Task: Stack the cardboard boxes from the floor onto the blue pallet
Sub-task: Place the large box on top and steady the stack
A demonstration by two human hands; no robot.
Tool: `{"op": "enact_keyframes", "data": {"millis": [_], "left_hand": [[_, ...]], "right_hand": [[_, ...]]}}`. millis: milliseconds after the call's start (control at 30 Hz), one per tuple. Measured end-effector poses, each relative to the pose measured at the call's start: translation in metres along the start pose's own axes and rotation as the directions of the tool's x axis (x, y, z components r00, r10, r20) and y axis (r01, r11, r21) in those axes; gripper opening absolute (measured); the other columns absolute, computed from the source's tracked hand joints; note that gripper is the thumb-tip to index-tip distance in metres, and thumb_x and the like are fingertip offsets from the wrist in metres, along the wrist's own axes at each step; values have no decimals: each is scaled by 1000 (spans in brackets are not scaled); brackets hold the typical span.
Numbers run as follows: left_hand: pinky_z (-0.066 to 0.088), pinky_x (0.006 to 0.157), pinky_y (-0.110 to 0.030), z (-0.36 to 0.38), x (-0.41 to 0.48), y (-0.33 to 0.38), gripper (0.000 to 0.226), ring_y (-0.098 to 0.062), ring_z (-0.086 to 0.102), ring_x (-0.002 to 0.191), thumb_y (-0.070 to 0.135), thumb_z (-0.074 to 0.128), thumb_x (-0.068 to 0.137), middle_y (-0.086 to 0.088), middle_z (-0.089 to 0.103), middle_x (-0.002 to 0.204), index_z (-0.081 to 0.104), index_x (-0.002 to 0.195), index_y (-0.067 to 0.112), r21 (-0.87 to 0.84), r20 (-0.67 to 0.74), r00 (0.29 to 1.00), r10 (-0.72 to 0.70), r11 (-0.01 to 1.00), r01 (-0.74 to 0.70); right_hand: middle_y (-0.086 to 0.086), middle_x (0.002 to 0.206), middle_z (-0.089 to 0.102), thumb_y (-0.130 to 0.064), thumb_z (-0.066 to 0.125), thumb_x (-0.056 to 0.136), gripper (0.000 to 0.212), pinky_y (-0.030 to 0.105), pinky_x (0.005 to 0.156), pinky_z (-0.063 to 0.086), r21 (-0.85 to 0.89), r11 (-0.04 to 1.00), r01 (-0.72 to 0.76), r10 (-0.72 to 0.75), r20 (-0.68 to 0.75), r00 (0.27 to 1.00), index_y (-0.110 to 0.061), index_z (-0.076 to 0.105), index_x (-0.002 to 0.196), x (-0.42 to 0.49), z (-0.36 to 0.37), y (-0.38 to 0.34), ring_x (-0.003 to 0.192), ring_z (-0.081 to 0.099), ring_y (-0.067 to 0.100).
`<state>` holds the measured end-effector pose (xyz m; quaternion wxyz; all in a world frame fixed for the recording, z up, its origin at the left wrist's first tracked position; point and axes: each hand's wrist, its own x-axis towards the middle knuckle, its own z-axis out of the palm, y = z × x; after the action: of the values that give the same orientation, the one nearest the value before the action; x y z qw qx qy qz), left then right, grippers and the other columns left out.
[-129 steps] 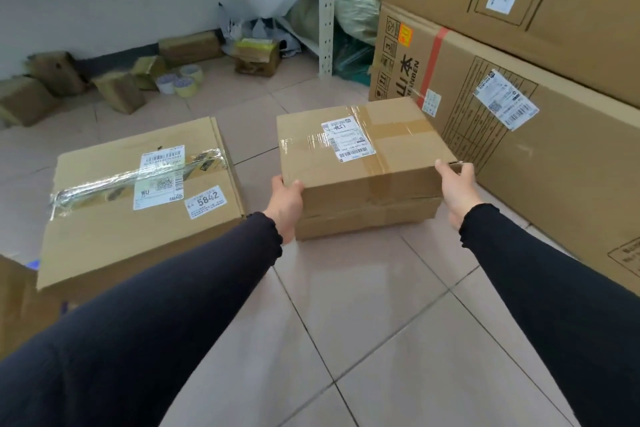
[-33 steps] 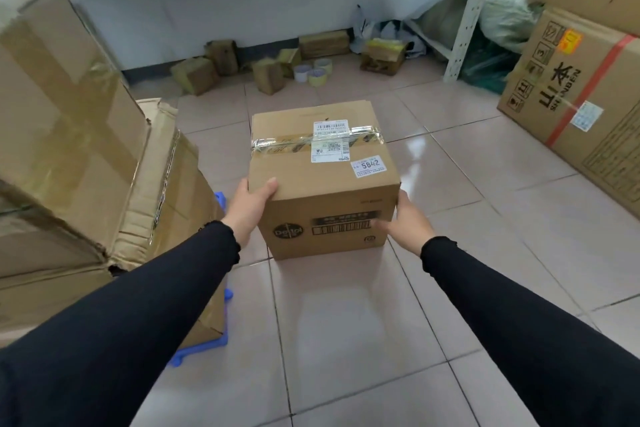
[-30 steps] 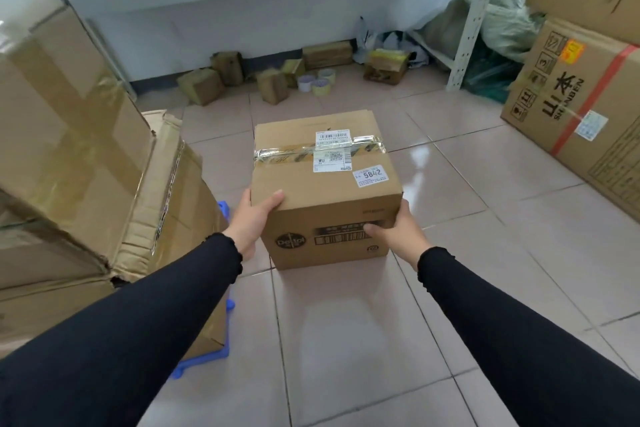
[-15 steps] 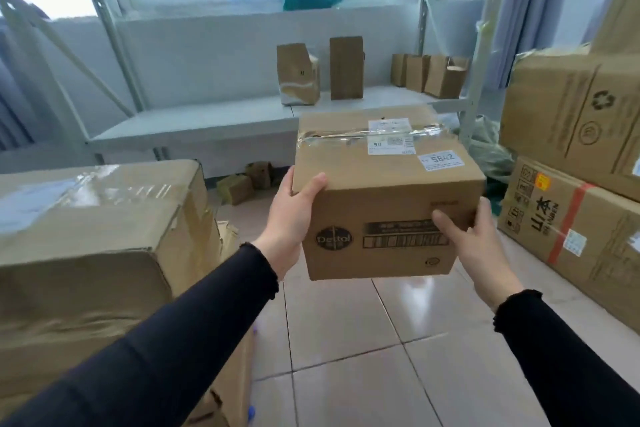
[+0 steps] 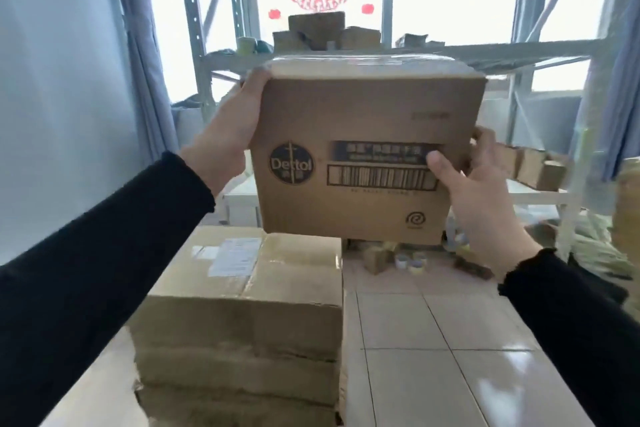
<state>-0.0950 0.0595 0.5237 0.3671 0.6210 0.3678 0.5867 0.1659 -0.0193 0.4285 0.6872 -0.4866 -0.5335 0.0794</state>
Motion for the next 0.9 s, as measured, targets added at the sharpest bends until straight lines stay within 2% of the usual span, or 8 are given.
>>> {"op": "enact_keyframes", "data": {"millis": [67, 133, 333, 600, 700, 767, 833, 900], "left_hand": [[48, 72, -25, -41, -1, 1, 25, -5, 61, 83, 55, 45, 102, 10, 66, 93, 58, 99, 33, 52, -56, 998, -5, 999, 8], [48, 72, -25, -76, -3, -6, 26, -5, 59, 82, 56, 46, 101, 9, 63, 93, 58, 98, 33, 81, -101, 994, -29, 996, 37], [43, 67, -28, -137, -13, -36, 29, -6, 55, 79, 56, 42, 101, 9, 60, 87, 59, 98, 33, 106, -138, 986, -98, 988, 113], [41, 67, -27, -160, -8, -54, 23, -5, 56, 81, 56, 44, 100, 12, 62, 95, 62, 102, 42, 96, -119, 989, -93, 990, 105], [44, 75, -29, -164, -4, -61, 31, -7, 58, 85, 61, 44, 98, 11, 65, 98, 63, 109, 39, 108, -106, 990, -93, 989, 104], [45, 82, -32, -165, -4, -65, 38, -7, 60, 88, 66, 42, 97, 11, 66, 98, 63, 108, 36, 148, -82, 993, -81, 985, 92], [49, 83, -28, -165, -9, -69, 42, -2, 63, 88, 70, 38, 98, 16, 67, 99, 63, 107, 37, 161, -59, 997, -52, 985, 61], [52, 82, -24, -165, -16, -80, 46, 2, 68, 89, 71, 37, 98, 18, 70, 104, 64, 117, 39, 174, -46, 999, 12, 985, -4]], "right_hand": [[-11, 122, 68, -23, 63, 100, 41, 12, 79, 56, -4, 1000, 19, -19, 34, 999, -22, 43, 136, -13, 36, -8, 100, 65, -10], [-14, 122, 68, -24, 65, 99, 43, 9, 77, 56, 3, 1000, 31, -31, 55, 998, -20, 45, 137, -27, 65, -15, 99, 64, -14], [-16, 130, 68, -35, 72, 93, 51, 37, 94, 60, 4, 1000, 13, -14, 105, 994, -29, 50, 139, -60, 115, -21, 116, 66, 0], [-17, 124, 71, -36, 74, 91, 50, 46, 95, 58, -7, 1000, -15, 16, 105, 994, -31, 53, 135, -73, 141, -13, 116, 66, 1], [-13, 126, 71, -34, 74, 91, 50, 44, 97, 58, -1, 1000, -14, 14, 106, 994, -28, 53, 136, -72, 143, -9, 118, 66, 2], [-12, 131, 68, -35, 74, 91, 53, 40, 99, 57, -5, 1000, -7, 7, 110, 994, -27, 51, 138, -75, 141, -5, 122, 63, 3], [-12, 137, 63, -37, 74, 91, 58, 21, 95, 55, -22, 1000, 13, -10, 120, 993, -27, 48, 142, -80, 138, 0, 125, 58, 0], [-14, 139, 59, -36, 74, 92, 60, 2, 82, 49, -30, 999, 23, -19, 130, 991, -26, 45, 144, -86, 134, 6, 123, 53, -10]]}}
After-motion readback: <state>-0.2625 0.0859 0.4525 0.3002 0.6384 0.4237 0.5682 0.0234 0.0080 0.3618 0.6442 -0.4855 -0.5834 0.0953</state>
